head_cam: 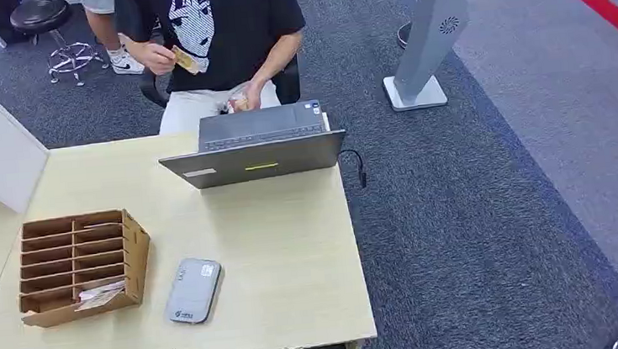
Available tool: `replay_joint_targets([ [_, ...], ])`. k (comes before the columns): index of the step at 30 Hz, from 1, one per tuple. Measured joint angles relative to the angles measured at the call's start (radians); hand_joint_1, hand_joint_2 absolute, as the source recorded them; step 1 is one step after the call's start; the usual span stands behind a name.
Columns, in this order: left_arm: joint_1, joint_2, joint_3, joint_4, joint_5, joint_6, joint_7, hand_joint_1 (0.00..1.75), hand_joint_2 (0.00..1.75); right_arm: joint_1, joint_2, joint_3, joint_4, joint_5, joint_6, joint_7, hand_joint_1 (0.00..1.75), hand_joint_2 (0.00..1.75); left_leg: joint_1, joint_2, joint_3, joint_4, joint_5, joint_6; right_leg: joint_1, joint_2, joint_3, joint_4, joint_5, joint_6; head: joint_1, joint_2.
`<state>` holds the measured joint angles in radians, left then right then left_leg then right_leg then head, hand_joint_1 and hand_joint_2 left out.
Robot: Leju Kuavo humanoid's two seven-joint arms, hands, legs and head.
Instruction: Pass the card to the sensor for recognition and then transmit it.
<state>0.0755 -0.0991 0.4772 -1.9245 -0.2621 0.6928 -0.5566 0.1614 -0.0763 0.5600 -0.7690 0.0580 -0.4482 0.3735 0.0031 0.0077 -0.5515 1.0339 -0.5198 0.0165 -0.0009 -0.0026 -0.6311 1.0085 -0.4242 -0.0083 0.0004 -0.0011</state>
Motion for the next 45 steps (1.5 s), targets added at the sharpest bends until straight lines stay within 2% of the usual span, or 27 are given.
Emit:
replay_joint_targets([
  [4, -0.007, 0.024, -0.016, 0.015, -0.004, 0.0, 0.006, 0.0, 1.75, -0.004, -0.001, 0.011, 0.009, -0.002, 0.0, -0.002, 0.0, 1.75, 0.0, 0.0, 0.0, 0.0, 0.0, 0.0, 0.0, 0.0, -0.001, 0.0, 0.0, 0.0, 0.0, 0.0],
  [7, -0.051, 0.057, -0.038, 0.057, -0.042, -0.02, 0.065, 0.0, 1.75, -0.012, -0.001, 0.016, 0.018, -0.025, 0.0, -0.01, 0.0, 1.75, -0.001, -0.002, -0.001, 0.0, 0.001, 0.001, 0.001, -0.001, -0.002, 0.0, 0.0, 0.0, 0.0, 0.0],
  [13, -0.25, 0.149, -0.122, 0.3, -0.185, -0.069, 0.207, 0.0, 1.75, -0.065, 0.0, 0.037, 0.077, -0.071, 0.0, -0.051, 0.0, 1.75, -0.001, -0.002, -0.003, 0.0, 0.005, 0.0, 0.001, -0.001, -0.002, 0.0, 0.005, 0.0, 0.0, 0.0],
  [19, -0.384, 0.196, -0.194, 0.505, -0.231, -0.091, 0.272, 0.0, 1.75, -0.099, 0.008, 0.049, 0.135, -0.098, 0.0, -0.082, 0.0, 1.75, -0.001, 0.0, -0.003, 0.0, 0.007, -0.002, 0.001, 0.0, -0.004, 0.0, 0.007, -0.003, 0.0, 0.0],
  [24, -0.483, 0.194, -0.263, 0.682, -0.251, -0.127, 0.326, 0.0, 1.75, -0.123, 0.018, 0.054, 0.172, -0.132, 0.0, -0.1, 0.0, 1.75, -0.001, -0.001, -0.004, 0.0, 0.008, -0.002, 0.001, 0.0, -0.004, 0.0, 0.008, -0.002, 0.0, 0.0],
  [30, -0.552, 0.157, -0.34, 0.813, -0.227, -0.155, 0.325, 0.0, 1.75, -0.145, 0.029, 0.063, 0.203, -0.145, 0.0, -0.114, 0.0, 1.75, -0.002, -0.001, -0.004, 0.001, 0.007, -0.002, 0.001, 0.0, -0.005, 0.0, 0.008, -0.002, 0.0, 0.0],
  [35, -0.587, 0.125, -0.389, 0.852, -0.211, -0.168, 0.323, 0.0, 1.75, -0.157, 0.036, 0.065, 0.223, -0.148, 0.0, -0.117, 0.0, 1.75, -0.001, -0.001, -0.006, 0.001, 0.007, -0.002, 0.0, 0.0, -0.006, 0.0, 0.008, -0.002, 0.0, 0.0],
  [44, -0.602, 0.112, -0.423, 0.88, -0.192, -0.195, 0.322, 0.0, 1.75, -0.161, 0.041, 0.065, 0.244, -0.164, 0.0, -0.13, 0.0, 1.75, -0.001, -0.001, -0.006, 0.0, 0.007, -0.002, 0.0, 0.0, -0.007, 0.0, 0.008, -0.002, 0.0, 0.0],
  [45, -0.602, 0.112, -0.429, 0.88, -0.191, -0.203, 0.322, 1.12, 1.75, -0.161, 0.041, 0.065, 0.246, -0.164, 0.0, -0.132, 0.0, 1.75, -0.001, -0.001, -0.006, 0.0, 0.008, -0.002, 0.0, 0.0, -0.007, 0.0, 0.008, -0.002, 0.0, 0.0],
])
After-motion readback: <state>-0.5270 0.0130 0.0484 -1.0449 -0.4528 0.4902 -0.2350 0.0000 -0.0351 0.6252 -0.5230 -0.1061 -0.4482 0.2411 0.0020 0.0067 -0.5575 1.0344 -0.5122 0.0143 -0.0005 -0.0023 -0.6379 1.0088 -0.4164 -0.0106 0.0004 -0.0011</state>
